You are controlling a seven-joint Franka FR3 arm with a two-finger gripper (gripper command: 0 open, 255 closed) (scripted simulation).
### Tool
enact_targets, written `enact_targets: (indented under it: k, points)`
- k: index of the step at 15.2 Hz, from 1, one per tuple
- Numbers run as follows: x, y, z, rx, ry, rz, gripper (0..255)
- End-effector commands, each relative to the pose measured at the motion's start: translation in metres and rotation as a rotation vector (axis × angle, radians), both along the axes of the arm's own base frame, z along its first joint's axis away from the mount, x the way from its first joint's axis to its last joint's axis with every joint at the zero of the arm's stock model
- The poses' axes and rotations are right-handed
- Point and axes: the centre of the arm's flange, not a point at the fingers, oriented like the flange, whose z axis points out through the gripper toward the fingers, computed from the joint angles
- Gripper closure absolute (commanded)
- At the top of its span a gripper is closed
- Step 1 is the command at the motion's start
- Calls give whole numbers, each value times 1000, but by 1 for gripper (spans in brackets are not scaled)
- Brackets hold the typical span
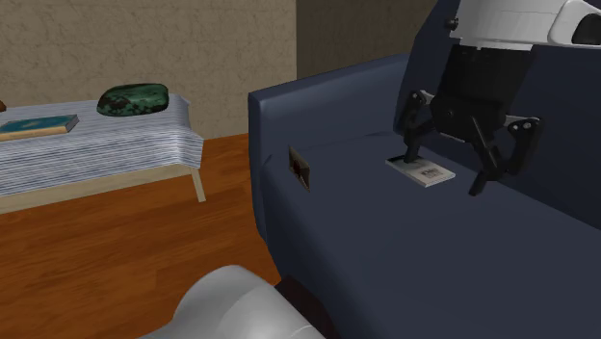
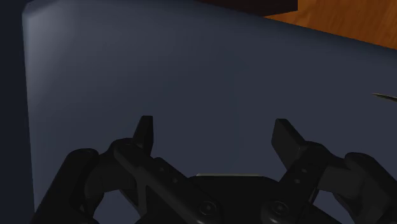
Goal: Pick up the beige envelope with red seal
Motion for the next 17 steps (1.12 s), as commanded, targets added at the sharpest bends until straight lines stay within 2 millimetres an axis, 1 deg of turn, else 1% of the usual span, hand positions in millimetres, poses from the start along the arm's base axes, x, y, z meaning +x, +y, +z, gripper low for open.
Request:
enact_targets:
  k: [1, 5, 9, 13, 17]
  points:
    - [0, 0, 0, 0, 0, 0, 0]
    - [41, 28, -19, 1, -8, 149, 0]
    - [77, 62, -37, 2, -16, 299, 0]
    - [107, 102, -55, 2, -24, 448, 0]
    - [132, 145, -73, 3, -32, 597, 0]
